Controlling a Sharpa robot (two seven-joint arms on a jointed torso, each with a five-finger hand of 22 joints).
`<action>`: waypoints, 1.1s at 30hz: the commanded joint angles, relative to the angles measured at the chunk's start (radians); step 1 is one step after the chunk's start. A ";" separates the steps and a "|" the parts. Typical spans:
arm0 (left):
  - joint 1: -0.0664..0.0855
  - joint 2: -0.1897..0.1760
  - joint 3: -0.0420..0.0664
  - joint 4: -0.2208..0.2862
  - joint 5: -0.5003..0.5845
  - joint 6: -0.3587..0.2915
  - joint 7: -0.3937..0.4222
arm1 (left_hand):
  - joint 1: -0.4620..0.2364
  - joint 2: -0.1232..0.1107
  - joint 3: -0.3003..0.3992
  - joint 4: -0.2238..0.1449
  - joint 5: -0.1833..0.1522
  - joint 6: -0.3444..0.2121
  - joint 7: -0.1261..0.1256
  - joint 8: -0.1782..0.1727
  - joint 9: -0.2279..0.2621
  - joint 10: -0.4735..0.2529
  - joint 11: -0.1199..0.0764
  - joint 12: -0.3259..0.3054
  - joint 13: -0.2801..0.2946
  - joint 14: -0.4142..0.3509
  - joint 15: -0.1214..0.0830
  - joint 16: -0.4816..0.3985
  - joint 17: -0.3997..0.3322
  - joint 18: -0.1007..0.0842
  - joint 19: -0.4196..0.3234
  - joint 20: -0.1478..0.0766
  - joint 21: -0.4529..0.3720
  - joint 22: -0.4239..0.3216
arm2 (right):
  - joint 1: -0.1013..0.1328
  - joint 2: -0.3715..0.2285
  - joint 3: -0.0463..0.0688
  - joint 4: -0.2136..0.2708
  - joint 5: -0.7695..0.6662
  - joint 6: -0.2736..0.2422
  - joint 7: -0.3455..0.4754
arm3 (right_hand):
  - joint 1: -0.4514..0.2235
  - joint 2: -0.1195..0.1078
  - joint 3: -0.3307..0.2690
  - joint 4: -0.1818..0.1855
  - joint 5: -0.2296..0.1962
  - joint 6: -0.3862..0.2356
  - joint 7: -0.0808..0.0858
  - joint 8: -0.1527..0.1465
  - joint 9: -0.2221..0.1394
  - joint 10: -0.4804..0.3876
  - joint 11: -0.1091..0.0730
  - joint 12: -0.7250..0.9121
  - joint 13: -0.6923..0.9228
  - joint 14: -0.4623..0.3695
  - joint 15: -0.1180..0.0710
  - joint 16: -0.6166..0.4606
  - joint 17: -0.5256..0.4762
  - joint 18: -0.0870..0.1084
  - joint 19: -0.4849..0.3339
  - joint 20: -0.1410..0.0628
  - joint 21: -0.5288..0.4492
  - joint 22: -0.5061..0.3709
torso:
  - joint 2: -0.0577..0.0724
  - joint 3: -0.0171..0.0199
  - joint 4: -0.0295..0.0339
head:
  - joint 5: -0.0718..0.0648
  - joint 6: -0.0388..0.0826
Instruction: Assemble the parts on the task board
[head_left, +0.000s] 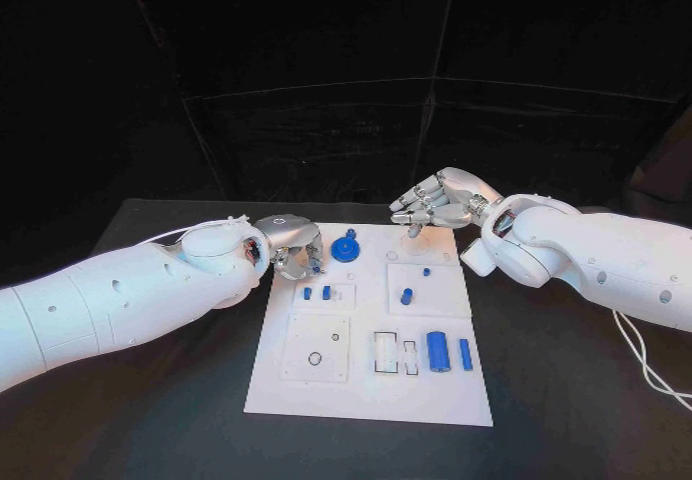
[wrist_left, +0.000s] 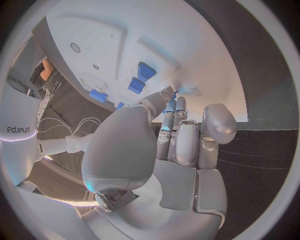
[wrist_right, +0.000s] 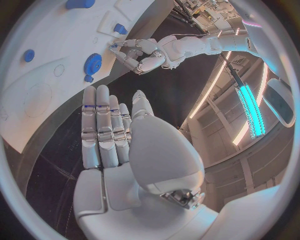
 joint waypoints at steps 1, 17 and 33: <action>0.001 -0.001 0.001 0.001 0.003 0.000 -0.012 | -0.004 -0.008 0.004 0.001 0.002 0.007 0.000 -0.004 0.000 0.004 0.000 -0.001 0.001 0.012 -0.005 -0.003 -0.001 -0.010 0.007 0.001 -0.004 -0.001 | 0.002 0.000 0.001 0.002 -0.001 0.001 0.007 | -0.001 0.009 -0.001 -0.006 0.003 -0.004 0.000 0.002 0.000 -0.005 0.001 -0.002 -0.002 0.002 -0.001 -0.006 -0.001 0.004 0.005 0.005 -0.004 -0.002 | 0.000 0.0001 -0.0005 | 0.001 0.000; 0.001 0.011 0.001 -0.004 -0.003 0.022 -0.033 | -0.006 -0.007 0.005 0.002 0.002 0.008 0.000 -0.004 0.000 0.006 0.000 -0.003 0.002 0.012 -0.005 -0.004 -0.002 -0.009 0.007 0.001 -0.006 -0.002 | 0.002 0.000 0.001 0.003 -0.001 0.001 0.007 | -0.001 0.009 -0.001 -0.006 0.003 -0.004 0.000 0.002 0.000 -0.005 0.001 -0.002 -0.002 0.002 -0.001 -0.006 -0.001 0.004 0.005 0.005 -0.004 -0.002 | 0.000 0.0005 -0.0004 | 0.001 -0.002; 0.001 0.019 0.001 -0.006 -0.005 0.031 -0.036 | -0.006 -0.007 0.005 0.002 0.002 0.008 0.000 -0.004 0.000 0.006 0.000 -0.003 0.002 0.012 -0.005 -0.004 -0.002 -0.009 0.007 0.001 -0.006 -0.002 | 0.002 -0.001 0.001 0.005 -0.001 0.000 0.007 | -0.001 0.009 -0.001 -0.006 0.003 -0.004 0.000 0.002 0.000 -0.005 0.001 -0.002 -0.002 0.002 -0.001 -0.006 -0.001 0.004 0.005 0.005 -0.004 -0.002 | 0.000 0.0000 0.0001 | 0.000 -0.001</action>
